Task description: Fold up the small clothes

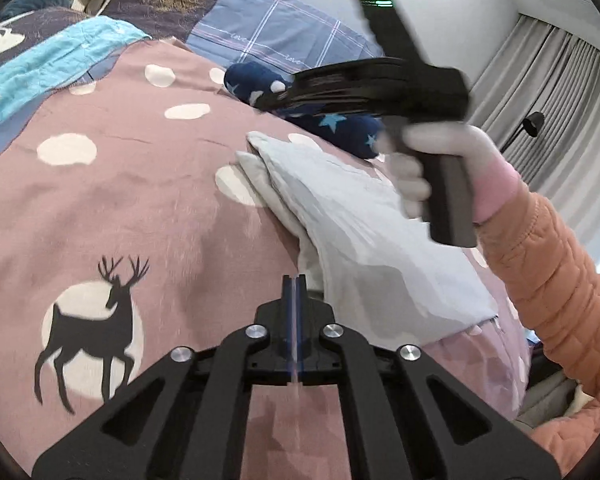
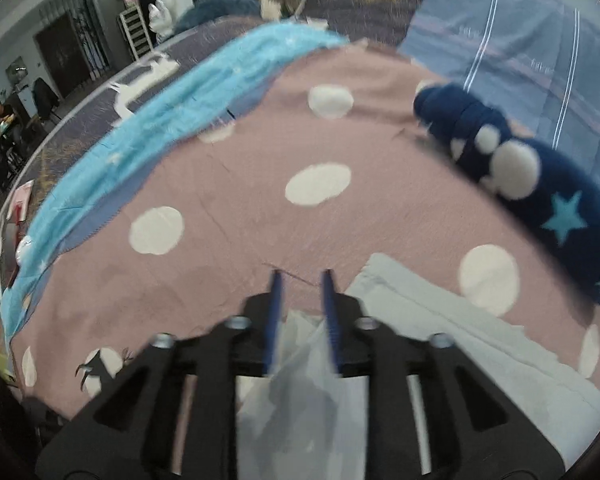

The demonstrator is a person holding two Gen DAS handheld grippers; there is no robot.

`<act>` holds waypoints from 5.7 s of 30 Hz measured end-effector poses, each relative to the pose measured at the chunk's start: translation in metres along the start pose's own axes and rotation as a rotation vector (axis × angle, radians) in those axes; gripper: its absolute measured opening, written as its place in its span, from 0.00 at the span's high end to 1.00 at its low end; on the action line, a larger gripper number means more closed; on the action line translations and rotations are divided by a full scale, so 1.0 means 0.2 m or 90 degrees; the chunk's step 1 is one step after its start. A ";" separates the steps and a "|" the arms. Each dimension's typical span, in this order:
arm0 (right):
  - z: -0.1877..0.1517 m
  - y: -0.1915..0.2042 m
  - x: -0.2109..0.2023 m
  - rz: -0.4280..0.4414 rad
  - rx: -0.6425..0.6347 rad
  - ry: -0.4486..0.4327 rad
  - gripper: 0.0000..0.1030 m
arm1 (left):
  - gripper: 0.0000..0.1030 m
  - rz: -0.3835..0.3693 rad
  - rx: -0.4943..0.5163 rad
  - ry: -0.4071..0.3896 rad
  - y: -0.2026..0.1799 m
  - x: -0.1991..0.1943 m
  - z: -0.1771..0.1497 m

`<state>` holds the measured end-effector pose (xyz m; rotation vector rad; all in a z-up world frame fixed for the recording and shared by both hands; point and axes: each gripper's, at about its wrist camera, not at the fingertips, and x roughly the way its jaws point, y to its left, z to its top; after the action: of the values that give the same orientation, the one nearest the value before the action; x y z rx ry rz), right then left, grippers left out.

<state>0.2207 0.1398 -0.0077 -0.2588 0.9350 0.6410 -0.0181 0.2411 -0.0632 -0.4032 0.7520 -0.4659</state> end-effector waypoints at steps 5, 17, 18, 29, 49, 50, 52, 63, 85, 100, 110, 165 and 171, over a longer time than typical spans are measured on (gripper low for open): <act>-0.21 0.03 -0.21 0.006 -0.064 -0.005 0.69 | 0.66 -0.020 0.020 0.066 -0.02 0.10 -0.08; -0.79 0.18 -0.47 0.008 -0.135 -0.008 0.56 | 1.00 0.016 -0.015 0.085 -0.01 -0.01 -0.18; -0.85 0.25 -0.49 0.010 -0.166 -0.009 0.53 | 1.00 0.026 -0.025 0.086 0.01 -0.01 -0.19; -1.13 0.65 -0.34 -0.191 -0.350 -0.007 0.44 | 0.64 0.004 -0.022 0.032 0.11 0.04 0.14; -1.54 -1.23 -1.16 -0.217 0.473 -0.101 0.86 | 0.62 -0.060 0.265 0.084 -0.80 0.40 0.13; -1.61 -1.37 -1.17 -0.196 0.518 -0.100 0.86 | 0.62 -0.074 0.292 0.104 -0.90 0.46 0.09; -1.68 -1.53 -1.15 -0.164 0.553 -0.092 0.86 | 0.62 -0.102 0.353 0.139 -1.14 0.59 -0.01; -1.64 -1.85 -0.91 0.027 0.520 -0.080 0.70 | 0.56 -0.053 0.556 0.244 -1.96 1.18 -0.47; -1.58 -1.99 -0.84 -0.116 0.416 -0.147 1.00 | 0.96 -0.092 0.438 0.303 -1.94 1.27 -0.43; -1.80 -1.34 -0.96 -0.092 0.182 -0.046 0.92 | 0.62 -0.170 0.485 0.287 -1.97 0.95 -0.53; -2.02 -1.09 -1.13 -0.140 0.199 -0.015 0.70 | 0.51 0.050 0.241 0.088 -1.10 0.45 -0.11; -1.01 0.68 -0.17 -0.351 -0.321 -0.039 0.55 | 0.42 -0.124 -0.078 0.093 0.18 0.48 0.40; -1.00 0.69 -0.15 -0.336 -0.309 -0.039 0.65 | 0.42 -0.122 -0.108 0.135 0.19 0.81 0.56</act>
<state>-0.0090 0.1414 -0.0898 -0.8817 0.6016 0.3711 0.1772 0.2069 -0.0973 -0.5939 0.9661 -0.6344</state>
